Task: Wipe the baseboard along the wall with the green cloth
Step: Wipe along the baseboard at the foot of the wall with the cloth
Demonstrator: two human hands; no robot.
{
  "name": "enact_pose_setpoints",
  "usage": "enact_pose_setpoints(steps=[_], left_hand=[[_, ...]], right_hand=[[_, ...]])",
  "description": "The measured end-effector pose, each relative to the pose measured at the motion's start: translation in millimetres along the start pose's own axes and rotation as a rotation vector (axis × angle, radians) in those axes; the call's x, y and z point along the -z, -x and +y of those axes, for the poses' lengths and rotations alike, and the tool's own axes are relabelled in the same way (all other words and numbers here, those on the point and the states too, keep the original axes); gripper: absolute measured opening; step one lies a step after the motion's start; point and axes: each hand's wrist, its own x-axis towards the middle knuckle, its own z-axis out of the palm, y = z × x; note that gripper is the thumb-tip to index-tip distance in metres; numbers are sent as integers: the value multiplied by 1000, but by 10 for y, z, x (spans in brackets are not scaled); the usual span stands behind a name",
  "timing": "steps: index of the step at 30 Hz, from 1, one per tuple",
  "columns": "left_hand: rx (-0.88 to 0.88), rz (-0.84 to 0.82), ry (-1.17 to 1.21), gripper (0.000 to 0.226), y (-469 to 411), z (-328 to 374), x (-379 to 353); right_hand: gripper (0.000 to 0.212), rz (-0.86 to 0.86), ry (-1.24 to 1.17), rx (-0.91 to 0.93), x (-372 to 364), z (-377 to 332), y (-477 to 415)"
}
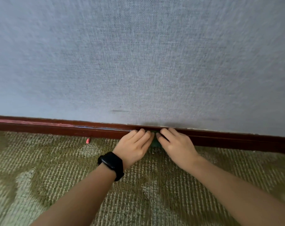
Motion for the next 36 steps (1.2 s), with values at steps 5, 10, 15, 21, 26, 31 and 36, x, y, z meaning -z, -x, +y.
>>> enact_pose_setpoints(steps=[5, 10, 15, 21, 26, 31, 36], left_hand=[[-4, -50, -60, 58, 197, -110, 32], [42, 11, -88, 59, 56, 180, -57], [79, 81, -18, 59, -167, 340, -128], [85, 115, -12, 36, 1, 57, -106], [111, 68, -47, 41, 275, -121, -49], [223, 85, 23, 35, 99, 62, -26], [157, 130, 76, 32, -167, 228, -65]], right_hand=[[30, 5, -39, -35, -55, -161, -133], [38, -69, 12, -37, 105, -5, -29], [47, -173, 48, -77, 215, 150, 131], [34, -91, 8, -86, 74, -82, -17], [33, -72, -5, -68, 6, -273, -227], [39, -180, 50, -42, 130, -112, -140], [42, -200, 50, -84, 247, 93, 100]])
